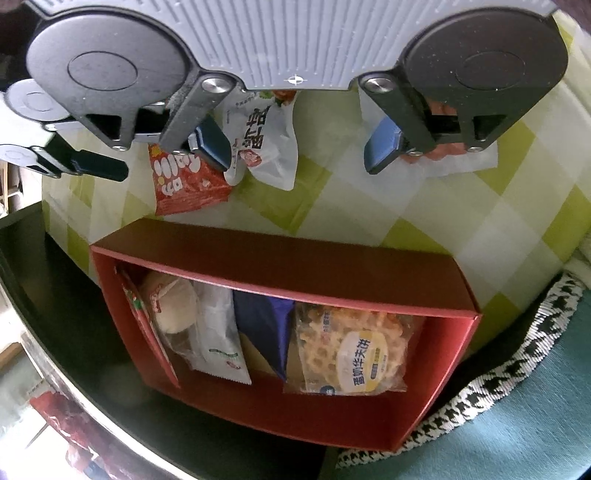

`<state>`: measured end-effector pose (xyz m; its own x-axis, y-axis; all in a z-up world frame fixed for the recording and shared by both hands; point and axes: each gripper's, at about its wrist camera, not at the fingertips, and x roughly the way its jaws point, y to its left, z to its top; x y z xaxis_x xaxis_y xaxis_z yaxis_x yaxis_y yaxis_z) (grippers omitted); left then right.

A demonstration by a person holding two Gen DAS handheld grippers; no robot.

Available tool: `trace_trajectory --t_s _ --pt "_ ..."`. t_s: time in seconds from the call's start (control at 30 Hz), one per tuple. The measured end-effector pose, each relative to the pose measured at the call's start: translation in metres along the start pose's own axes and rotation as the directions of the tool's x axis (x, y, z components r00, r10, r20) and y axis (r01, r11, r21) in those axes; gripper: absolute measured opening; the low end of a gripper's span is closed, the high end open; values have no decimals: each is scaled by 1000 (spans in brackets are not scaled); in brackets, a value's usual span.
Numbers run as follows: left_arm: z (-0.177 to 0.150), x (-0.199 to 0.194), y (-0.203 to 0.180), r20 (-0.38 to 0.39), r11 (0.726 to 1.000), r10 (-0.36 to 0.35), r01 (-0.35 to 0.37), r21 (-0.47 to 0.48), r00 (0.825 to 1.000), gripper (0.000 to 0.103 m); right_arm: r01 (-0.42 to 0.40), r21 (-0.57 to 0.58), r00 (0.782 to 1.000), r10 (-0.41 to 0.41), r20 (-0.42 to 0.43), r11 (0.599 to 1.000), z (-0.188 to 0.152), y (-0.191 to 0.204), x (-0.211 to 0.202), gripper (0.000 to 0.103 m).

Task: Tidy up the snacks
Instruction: 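Grasp the white duck-neck pouch with the left tool while the right tool grasps the Trolli bag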

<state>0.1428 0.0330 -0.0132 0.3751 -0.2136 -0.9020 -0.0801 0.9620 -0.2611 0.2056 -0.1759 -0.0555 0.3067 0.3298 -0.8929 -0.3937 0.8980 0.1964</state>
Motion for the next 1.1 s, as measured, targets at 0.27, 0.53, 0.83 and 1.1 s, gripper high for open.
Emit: trace_trajectory --t_s 0.27,0.53,0.83,1.1 --pt "-3 7 -10 -22 999 -9 10 33 1000 86 85 -26 996 -84 34 996 -8 -3 -1 58" --pt "-13 18 -33 -47 997 -1 5 76 999 86 165 51 985 -167 39 985 -34 -32 -22 57" --pt "-22 35 -59 -29 993 60 -57 107 998 90 174 97 983 -178 39 980 -53 -36 -25 75" --pt "-28 37 -64 -4 987 71 -70 148 997 98 158 82 987 -160 13 984 -55 -35 -14 103"
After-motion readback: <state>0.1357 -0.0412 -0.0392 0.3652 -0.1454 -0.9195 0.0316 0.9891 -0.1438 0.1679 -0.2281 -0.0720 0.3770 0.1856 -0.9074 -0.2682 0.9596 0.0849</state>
